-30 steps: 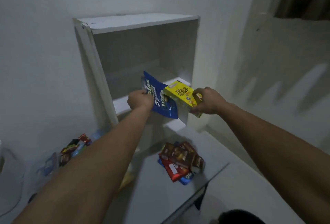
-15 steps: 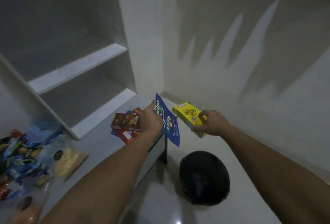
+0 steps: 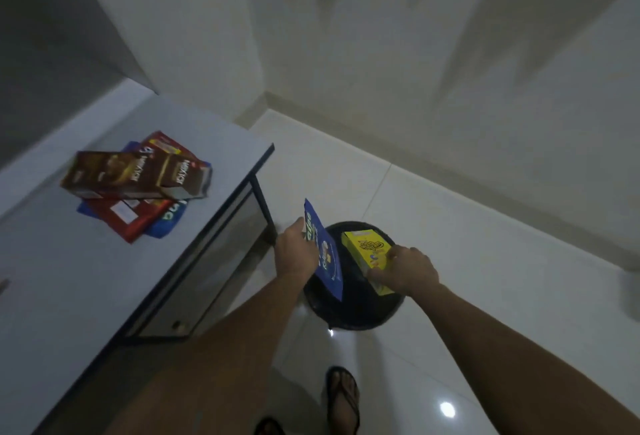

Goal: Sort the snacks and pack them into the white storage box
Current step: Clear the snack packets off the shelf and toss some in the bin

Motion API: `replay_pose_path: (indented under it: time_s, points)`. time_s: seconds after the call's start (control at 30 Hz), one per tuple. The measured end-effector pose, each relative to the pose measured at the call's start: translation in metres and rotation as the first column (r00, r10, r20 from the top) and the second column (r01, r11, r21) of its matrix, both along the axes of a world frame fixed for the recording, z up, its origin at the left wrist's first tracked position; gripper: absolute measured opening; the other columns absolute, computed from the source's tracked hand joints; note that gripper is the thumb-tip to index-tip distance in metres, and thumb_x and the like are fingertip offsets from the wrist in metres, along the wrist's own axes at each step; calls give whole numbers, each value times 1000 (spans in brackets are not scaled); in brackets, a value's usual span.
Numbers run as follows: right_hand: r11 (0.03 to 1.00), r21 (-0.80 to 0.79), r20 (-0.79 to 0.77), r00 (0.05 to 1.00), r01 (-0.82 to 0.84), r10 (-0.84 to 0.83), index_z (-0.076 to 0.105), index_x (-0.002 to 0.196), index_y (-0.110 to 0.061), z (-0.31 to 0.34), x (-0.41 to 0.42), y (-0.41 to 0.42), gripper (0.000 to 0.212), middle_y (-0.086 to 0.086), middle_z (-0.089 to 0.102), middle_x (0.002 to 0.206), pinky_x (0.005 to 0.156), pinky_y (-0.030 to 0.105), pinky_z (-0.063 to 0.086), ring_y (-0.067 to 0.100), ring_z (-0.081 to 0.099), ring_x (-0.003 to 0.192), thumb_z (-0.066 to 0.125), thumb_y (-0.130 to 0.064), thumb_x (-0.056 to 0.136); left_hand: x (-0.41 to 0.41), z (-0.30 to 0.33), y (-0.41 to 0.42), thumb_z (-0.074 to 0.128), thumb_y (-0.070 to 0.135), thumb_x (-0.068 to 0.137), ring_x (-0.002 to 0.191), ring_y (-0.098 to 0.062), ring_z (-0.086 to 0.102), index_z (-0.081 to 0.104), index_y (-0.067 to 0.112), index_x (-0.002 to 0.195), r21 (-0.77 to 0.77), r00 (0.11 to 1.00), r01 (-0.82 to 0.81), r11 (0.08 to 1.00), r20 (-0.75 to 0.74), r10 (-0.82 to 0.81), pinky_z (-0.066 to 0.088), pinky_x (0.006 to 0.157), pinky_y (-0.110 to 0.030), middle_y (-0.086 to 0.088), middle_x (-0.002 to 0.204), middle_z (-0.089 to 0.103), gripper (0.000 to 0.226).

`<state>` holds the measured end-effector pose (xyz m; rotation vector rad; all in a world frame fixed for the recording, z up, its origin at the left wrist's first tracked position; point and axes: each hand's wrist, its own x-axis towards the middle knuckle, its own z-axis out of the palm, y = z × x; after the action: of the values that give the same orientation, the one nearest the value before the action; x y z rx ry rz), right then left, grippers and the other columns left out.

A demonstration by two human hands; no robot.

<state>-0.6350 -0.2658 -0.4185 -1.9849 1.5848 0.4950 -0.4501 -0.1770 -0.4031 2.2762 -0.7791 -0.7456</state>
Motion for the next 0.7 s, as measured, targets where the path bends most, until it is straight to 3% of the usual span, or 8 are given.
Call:
replay_pose_path:
  time_s: [0.27,0.33,0.4,0.53,0.7]
  points:
    - [994,1,-44,993,113,-113,50,123,-17,-84,-8,-7,86,11,53,121,87,42,47,34,50,114,62,-76,62,-20,-81,-8,54,5,87,82,-27,66,66,8,98,20,998,-15,1000,-63,16,47,59,-30,-12,89,69,17]
    - [988,19,-30,988,154,-153,44,130,-16,-98,-7,-9,95,12,50,127,90,43,45,34,49,118,58,-82,63,-23,-89,-11,61,7,87,96,-30,65,63,7,111,55,996,22,998,-91,-17,54,72,-35,-13,100,69,24]
    - [980,44,-10,981,192,-192,41,134,-13,-108,-7,-11,96,15,48,131,95,45,44,36,50,121,50,-84,69,-24,-91,-13,66,15,87,111,-33,59,54,9,125,135,993,80,988,-95,-68,50,86,-38,-13,114,65,41]
    - [980,54,9,981,191,-192,45,132,-10,-105,-9,-16,81,18,51,131,96,45,44,38,52,119,38,-74,84,-20,-79,-12,66,24,88,128,-33,46,41,8,140,273,989,119,955,-119,-89,43,100,-41,-15,138,51,60]
    - [993,76,89,991,90,-97,52,127,-12,-55,4,-30,72,16,60,121,92,43,49,36,58,109,37,-70,87,-1,-42,-15,70,29,84,128,-34,47,40,4,141,284,987,95,954,-149,-54,44,104,-44,-16,140,49,69]
